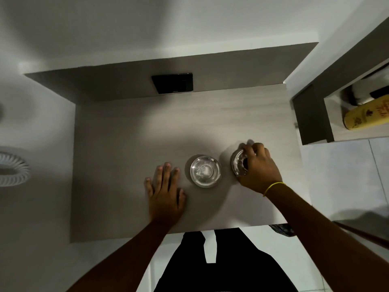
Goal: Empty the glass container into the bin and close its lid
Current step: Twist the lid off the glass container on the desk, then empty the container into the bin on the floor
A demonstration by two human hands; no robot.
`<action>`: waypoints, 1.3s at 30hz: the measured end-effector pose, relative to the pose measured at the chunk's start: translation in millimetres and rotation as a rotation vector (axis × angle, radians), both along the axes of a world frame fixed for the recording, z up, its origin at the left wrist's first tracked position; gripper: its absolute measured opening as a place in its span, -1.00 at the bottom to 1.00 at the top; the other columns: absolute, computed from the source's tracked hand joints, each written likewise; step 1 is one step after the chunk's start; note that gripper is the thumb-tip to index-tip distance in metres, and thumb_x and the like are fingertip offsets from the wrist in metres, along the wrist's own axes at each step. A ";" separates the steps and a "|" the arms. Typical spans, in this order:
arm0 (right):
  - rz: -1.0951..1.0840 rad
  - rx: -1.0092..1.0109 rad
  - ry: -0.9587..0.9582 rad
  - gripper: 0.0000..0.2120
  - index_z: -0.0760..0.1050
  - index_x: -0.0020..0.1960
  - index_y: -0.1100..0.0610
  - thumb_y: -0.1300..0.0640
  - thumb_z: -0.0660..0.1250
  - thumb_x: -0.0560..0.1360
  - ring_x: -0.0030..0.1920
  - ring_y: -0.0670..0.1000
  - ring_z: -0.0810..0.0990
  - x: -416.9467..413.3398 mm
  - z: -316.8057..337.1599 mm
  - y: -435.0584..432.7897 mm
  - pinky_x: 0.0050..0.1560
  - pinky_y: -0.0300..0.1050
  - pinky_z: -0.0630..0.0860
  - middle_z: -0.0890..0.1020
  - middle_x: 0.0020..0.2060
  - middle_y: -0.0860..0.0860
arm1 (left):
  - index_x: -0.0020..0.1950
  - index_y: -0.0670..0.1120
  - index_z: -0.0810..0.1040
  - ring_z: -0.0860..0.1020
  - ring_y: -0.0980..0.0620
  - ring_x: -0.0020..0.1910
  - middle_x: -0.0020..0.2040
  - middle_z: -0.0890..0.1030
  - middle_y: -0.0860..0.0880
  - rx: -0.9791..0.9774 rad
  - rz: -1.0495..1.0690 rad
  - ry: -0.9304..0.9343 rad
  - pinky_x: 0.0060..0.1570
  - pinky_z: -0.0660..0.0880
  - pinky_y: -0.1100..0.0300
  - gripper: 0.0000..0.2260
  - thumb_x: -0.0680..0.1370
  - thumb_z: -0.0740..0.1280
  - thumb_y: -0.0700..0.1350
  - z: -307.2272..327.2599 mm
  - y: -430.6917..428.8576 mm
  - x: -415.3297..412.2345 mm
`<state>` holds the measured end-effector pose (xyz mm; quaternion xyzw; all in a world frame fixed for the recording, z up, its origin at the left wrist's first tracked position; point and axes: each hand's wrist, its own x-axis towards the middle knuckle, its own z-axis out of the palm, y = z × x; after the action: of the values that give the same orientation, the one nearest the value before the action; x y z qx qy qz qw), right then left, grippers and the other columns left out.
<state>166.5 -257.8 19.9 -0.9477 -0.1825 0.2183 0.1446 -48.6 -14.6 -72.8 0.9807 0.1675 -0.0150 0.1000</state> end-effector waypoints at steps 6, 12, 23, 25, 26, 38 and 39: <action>0.001 -0.017 -0.033 -0.08 0.34 0.54 0.13 0.01 0.57 0.24 0.37 0.31 0.45 -2.6 -6.1 -4.5 0.19 0.22 0.62 0.41 0.40 0.21 | 0.73 -0.06 0.27 0.08 -0.20 0.77 0.78 0.18 -0.15 0.006 0.005 0.016 0.63 0.06 -0.44 -0.36 0.65 0.16 0.09 -0.6 -0.8 -0.7; 0.023 -0.077 -0.141 -0.04 0.23 0.60 0.16 -0.16 0.46 0.31 0.42 0.27 0.37 -12.0 3.5 3.2 0.26 0.22 0.54 0.40 0.43 0.21 | 0.73 -0.06 0.29 0.11 -0.21 0.77 0.78 0.18 -0.16 0.006 0.018 0.030 0.63 0.07 -0.43 -0.34 0.62 0.17 0.09 1.6 -3.2 1.0; -0.108 0.299 0.125 -0.40 0.39 0.47 0.18 0.32 0.33 0.43 0.17 0.30 0.60 -59.9 -6.8 64.2 0.11 0.12 0.62 0.44 0.29 0.18 | 0.72 -0.08 0.28 0.15 -0.24 0.75 0.77 0.19 -0.18 -0.003 -0.028 0.099 0.60 0.15 -0.46 -0.35 0.65 0.15 0.12 7.3 2.3 2.8; -0.167 0.328 0.192 -0.38 0.40 0.46 0.19 0.35 0.31 0.40 0.20 0.31 0.58 -55.6 -4.9 68.7 0.16 0.16 0.60 0.43 0.32 0.20 | 0.72 -0.08 0.29 0.16 -0.23 0.75 0.77 0.20 -0.18 0.007 -0.064 0.118 0.58 0.22 -0.46 -0.35 0.65 0.15 0.13 13.2 7.6 5.4; -0.186 0.333 0.223 -0.37 0.40 0.46 0.17 0.35 0.32 0.39 0.22 0.31 0.57 -53.3 -4.8 70.2 0.20 0.17 0.60 0.43 0.33 0.19 | 0.72 -0.07 0.28 0.14 -0.21 0.76 0.77 0.19 -0.17 0.001 -0.067 0.119 0.57 0.24 -0.45 -0.35 0.65 0.16 0.14 16.9 10.7 7.3; -0.811 0.679 0.281 -0.59 0.42 0.11 -0.05 0.32 0.39 0.39 -0.38 0.08 0.65 -34.5 19.5 -82.4 -0.42 -0.25 0.55 0.67 -0.22 0.04 | 0.75 0.09 0.15 0.15 -0.26 0.75 0.78 0.15 -0.16 0.011 -0.595 0.082 0.61 0.25 -0.42 -0.40 0.71 0.15 0.16 71.9 -64.5 150.8; -0.899 0.728 0.285 -0.59 0.42 0.09 -0.06 0.35 0.38 0.40 -0.47 0.07 0.64 -37.1 21.4 -108.3 -0.52 -0.20 0.52 0.66 -0.24 0.08 | 0.75 0.09 0.15 0.15 -0.26 0.75 0.78 0.15 -0.16 0.007 -0.655 0.075 0.62 0.24 -0.41 -0.40 0.71 0.15 0.17 73.5 -87.3 164.2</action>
<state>129.3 -366.0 41.3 -0.7830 0.1948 0.1839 0.5614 115.6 -101.9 0.8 0.9815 -0.1531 -0.0820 0.0802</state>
